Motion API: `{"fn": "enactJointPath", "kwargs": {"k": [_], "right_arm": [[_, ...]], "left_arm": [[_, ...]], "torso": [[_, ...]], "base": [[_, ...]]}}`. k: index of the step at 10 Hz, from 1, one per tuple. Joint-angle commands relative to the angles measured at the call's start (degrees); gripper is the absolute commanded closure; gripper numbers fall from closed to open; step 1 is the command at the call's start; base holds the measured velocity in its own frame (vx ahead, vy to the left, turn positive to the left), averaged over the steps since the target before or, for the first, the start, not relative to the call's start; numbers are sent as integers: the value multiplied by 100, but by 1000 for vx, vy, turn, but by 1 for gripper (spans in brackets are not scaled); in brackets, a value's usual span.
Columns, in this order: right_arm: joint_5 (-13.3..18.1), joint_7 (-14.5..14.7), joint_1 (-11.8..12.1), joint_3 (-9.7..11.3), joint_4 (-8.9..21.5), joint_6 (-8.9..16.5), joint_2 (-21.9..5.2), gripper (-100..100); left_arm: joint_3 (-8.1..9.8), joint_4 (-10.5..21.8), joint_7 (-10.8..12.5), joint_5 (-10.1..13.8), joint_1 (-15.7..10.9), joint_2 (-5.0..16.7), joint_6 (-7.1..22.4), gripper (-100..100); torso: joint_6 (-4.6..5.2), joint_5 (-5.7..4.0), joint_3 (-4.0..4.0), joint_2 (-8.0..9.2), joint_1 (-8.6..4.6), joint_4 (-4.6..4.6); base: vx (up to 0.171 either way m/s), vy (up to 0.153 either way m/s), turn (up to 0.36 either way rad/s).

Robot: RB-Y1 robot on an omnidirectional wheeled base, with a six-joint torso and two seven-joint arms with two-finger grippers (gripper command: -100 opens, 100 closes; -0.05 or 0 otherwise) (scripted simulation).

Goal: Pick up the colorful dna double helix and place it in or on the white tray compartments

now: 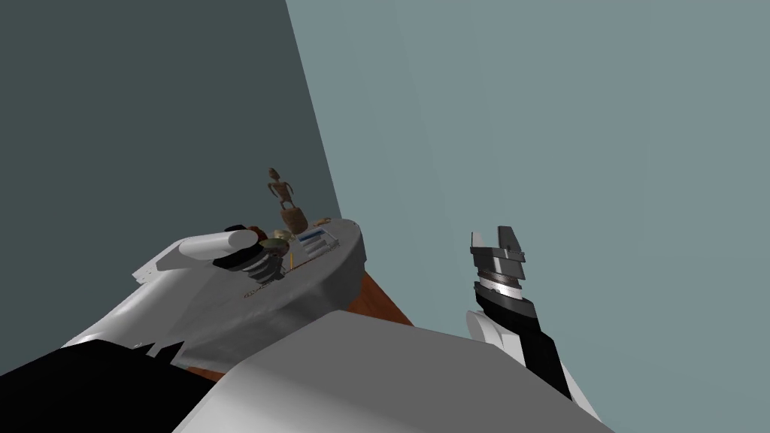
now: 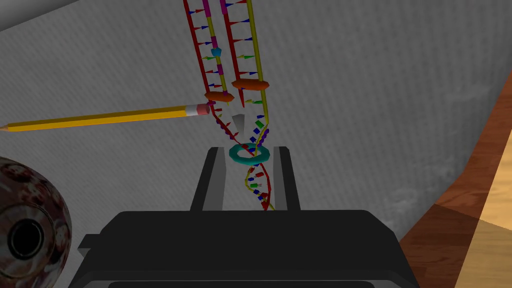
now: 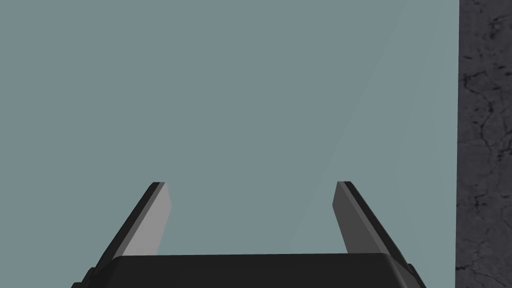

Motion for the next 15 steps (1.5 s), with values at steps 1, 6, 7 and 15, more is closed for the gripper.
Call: {"fn": "enactJointPath", "kwargs": {"k": [1,6,7,15], "right_arm": [[0,0,0,0,0,0,0,0],[0,0,-1,0,0,0,0,0],[0,0,-1,0,0,0,0,0],[0,0,0,-1,0,0,-1,0]], "left_arm": [[-3,107,2,79,-22,118,-190,100],[-18,682,10,540,15,682,-668,100],[-30,813,14,642,29,800,-739,100],[-299,2148,59,1589,224,1790,-1249,100]], "torso": [[0,0,0,0,0,0],[6,-8,17,26,-3,10],[7,-7,13,18,2,9],[13,5,1,-4,46,4]], "base": [[-66,-31,-115],[-94,-17,-167],[-70,-5,-176],[-68,53,-209]]}}
